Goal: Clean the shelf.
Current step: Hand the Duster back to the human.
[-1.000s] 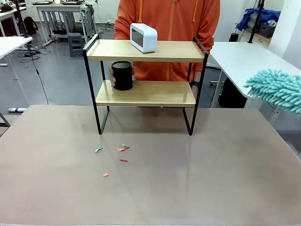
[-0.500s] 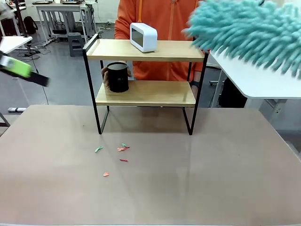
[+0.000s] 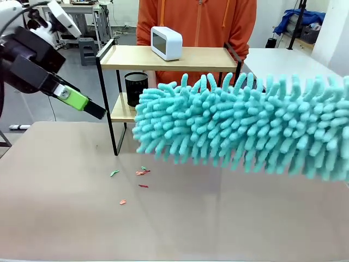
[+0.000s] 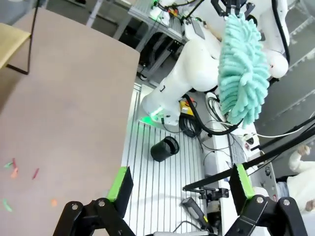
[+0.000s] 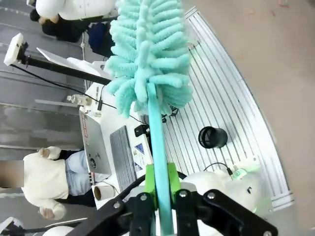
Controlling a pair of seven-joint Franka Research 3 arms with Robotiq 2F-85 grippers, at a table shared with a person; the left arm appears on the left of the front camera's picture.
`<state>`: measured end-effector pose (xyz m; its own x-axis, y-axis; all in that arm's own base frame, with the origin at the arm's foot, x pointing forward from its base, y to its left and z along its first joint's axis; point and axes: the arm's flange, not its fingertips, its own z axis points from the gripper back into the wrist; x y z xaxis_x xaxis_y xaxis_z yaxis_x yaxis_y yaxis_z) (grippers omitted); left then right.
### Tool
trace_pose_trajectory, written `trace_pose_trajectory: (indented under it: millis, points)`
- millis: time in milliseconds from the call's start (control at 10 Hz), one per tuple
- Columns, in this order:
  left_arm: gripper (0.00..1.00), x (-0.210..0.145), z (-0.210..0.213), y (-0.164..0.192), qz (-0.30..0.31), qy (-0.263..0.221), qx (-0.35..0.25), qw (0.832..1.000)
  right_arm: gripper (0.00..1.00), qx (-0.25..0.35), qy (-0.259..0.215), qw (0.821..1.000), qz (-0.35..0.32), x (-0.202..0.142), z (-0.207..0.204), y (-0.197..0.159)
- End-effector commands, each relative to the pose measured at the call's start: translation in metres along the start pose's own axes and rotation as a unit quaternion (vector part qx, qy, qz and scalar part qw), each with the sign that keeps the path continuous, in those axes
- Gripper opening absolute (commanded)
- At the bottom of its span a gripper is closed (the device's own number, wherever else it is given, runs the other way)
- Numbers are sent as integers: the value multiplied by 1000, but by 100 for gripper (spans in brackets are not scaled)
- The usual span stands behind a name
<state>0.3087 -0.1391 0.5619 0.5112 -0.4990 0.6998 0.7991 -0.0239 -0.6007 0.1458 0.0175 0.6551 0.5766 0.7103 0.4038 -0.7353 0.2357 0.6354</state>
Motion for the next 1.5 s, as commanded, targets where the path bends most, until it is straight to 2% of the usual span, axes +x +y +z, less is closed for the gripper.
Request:
trace_pose_trajectory:
  millis: [0,100,200,600,1000,1300,1400]
  points:
    - [100,1,-8,1,0,7,-8,1000,12,-10,10,999,-39,7,-1,-8]
    - [100,12,-26,1,-9,5,-27,1000,12,-19,51,998,-31,32,-14,-14]
    - [100,23,-34,0,-19,7,-61,998,12,-10,73,997,-19,48,-20,-18]
    - [100,41,-82,19,-8,63,-119,991,12,16,118,993,-22,92,-49,-42]
    - [100,53,-131,11,-36,86,-150,984,12,32,111,993,-26,113,-62,-60]
    - [100,43,-149,-2,-55,120,-193,972,12,36,73,996,-32,117,-60,-70]
    - [100,41,-151,-2,-56,127,-186,973,12,44,67,996,-32,117,-59,-72]
